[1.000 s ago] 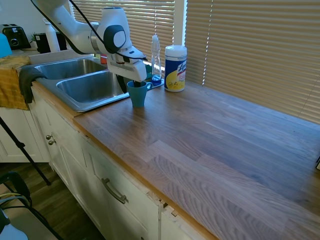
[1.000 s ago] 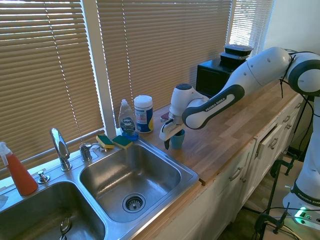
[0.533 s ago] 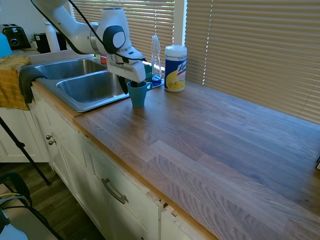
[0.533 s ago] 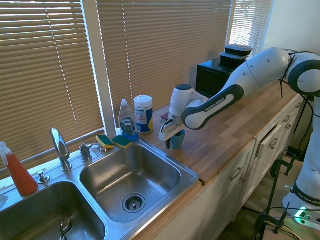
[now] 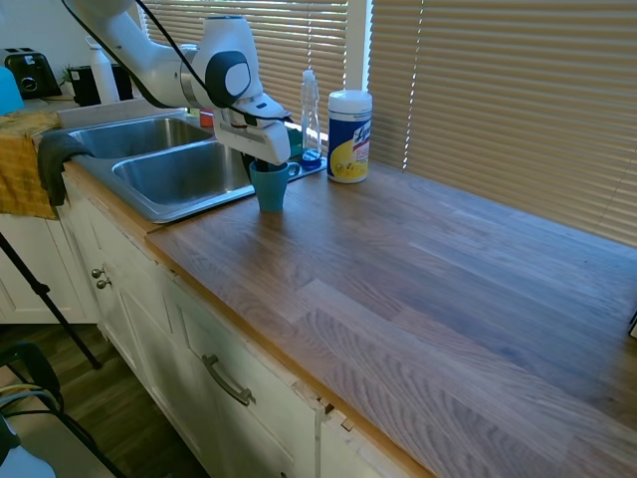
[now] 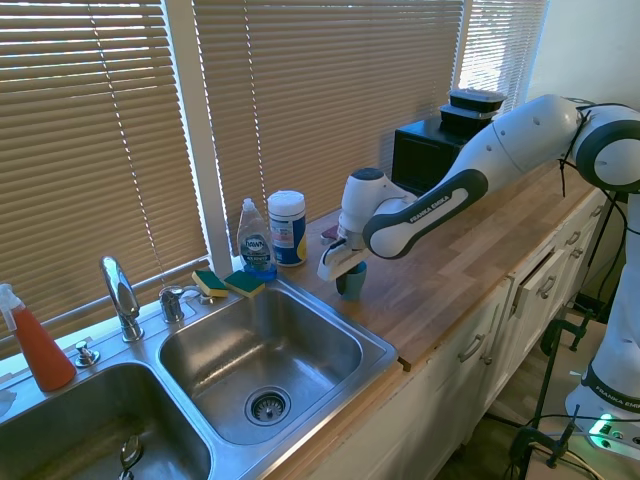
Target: Put the mug in the sink
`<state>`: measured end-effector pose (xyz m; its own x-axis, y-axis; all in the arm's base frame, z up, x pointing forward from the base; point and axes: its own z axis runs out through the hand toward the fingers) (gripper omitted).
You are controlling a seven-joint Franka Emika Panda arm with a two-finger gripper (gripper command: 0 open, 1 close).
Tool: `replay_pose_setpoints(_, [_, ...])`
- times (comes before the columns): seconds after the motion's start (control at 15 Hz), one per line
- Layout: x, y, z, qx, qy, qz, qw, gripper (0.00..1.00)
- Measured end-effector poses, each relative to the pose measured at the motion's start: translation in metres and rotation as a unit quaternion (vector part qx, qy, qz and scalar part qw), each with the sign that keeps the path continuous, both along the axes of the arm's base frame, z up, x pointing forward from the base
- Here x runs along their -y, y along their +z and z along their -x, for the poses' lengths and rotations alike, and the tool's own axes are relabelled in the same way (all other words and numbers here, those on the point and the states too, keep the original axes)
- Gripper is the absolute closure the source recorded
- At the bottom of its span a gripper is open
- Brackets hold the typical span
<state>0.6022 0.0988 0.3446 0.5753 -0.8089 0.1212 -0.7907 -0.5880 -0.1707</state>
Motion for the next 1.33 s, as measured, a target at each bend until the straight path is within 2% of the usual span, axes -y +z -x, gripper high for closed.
replay_pose_setpoints(0.4, [-0.011, 0.022, 0.002, 0.018, 0.007, 0.008, 0.9998, 1.0])
replay_pose_setpoints(0.8, [-0.109, 0.074, 0.018, 0.035, 0.025, 0.061, 0.9972, 1.0])
replay_pose_setpoints(1.07, [-0.168, 0.072, 0.006, 0.046, 0.039, 0.073, 0.9955, 1.0])
replay_pose_setpoints(1.13, [-0.181, 0.066, -0.007, 0.05, 0.04, 0.076, 0.9951, 1.0])
replay_pose_setpoints(1.33, [-0.194, 0.065, -0.014, 0.057, 0.054, 0.092, 0.9927, 1.0])
